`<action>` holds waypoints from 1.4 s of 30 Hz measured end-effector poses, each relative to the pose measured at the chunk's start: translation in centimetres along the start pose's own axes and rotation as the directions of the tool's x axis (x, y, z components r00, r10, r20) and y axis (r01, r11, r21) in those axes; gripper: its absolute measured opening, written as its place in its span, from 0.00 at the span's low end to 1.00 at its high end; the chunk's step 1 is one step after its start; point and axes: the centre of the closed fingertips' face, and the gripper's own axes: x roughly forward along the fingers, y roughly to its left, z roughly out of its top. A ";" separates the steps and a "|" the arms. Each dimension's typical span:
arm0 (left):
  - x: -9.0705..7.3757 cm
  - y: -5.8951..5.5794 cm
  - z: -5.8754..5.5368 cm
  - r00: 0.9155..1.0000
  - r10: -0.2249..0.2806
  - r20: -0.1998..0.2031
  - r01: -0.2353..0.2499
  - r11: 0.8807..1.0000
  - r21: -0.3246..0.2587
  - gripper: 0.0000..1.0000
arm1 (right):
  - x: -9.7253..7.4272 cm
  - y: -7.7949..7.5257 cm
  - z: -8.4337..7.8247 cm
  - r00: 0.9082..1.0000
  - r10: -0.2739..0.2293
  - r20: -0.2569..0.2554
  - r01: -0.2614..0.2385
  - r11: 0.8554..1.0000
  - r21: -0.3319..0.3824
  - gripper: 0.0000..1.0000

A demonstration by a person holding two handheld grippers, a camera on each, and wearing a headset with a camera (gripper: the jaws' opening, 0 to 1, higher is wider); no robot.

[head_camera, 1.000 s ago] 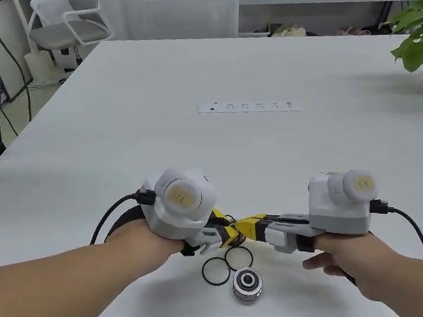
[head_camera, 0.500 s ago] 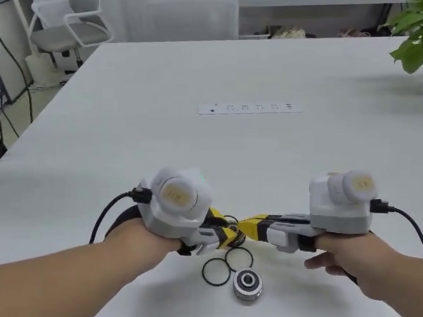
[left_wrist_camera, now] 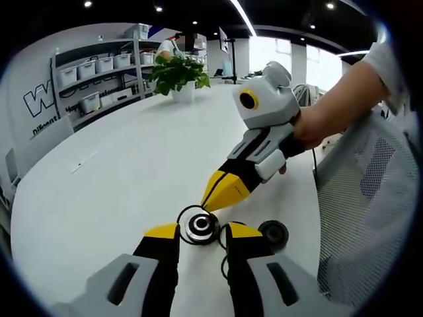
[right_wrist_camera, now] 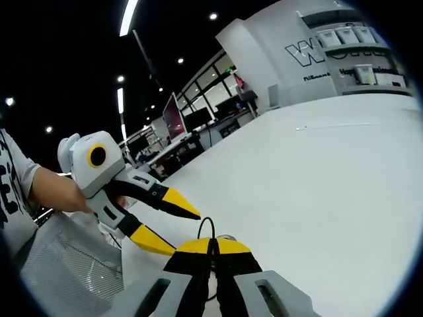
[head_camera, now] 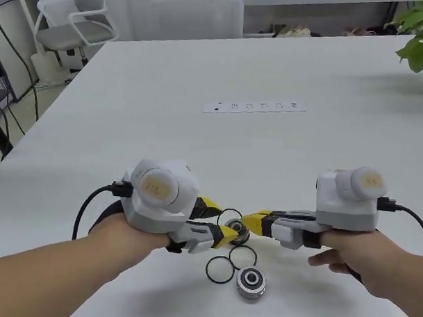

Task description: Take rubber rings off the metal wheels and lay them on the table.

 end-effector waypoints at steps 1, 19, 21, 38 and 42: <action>-0.2 -0.1 0.0 1.000 0.001 0.003 -0.001 1.000 0.000 0.25 | 0.0 0.1 0.1 1.000 0.003 0.002 -0.003 1.000 0.001 0.00; -3.8 -0.8 -0.3 0.999 -0.009 0.044 0.010 1.000 -0.008 0.49 | 1.2 2.9 -0.8 0.995 0.087 -0.039 -0.087 0.996 0.004 0.00; -4.0 -0.6 -0.5 0.999 -0.005 0.050 0.006 1.000 -0.014 0.50 | 1.3 3.2 -1.4 0.993 0.095 -0.063 -0.096 0.995 -0.008 0.00; -4.3 0.4 -1.5 0.999 0.025 0.032 -0.023 0.999 -0.046 0.50 | 1.5 3.4 -4.9 0.969 0.060 -0.241 -0.116 0.968 -0.222 0.00; -4.4 0.8 -1.5 0.999 0.032 0.033 -0.030 0.998 -0.050 0.49 | 1.4 3.1 -4.4 0.972 0.053 -0.230 -0.112 0.962 -0.250 0.07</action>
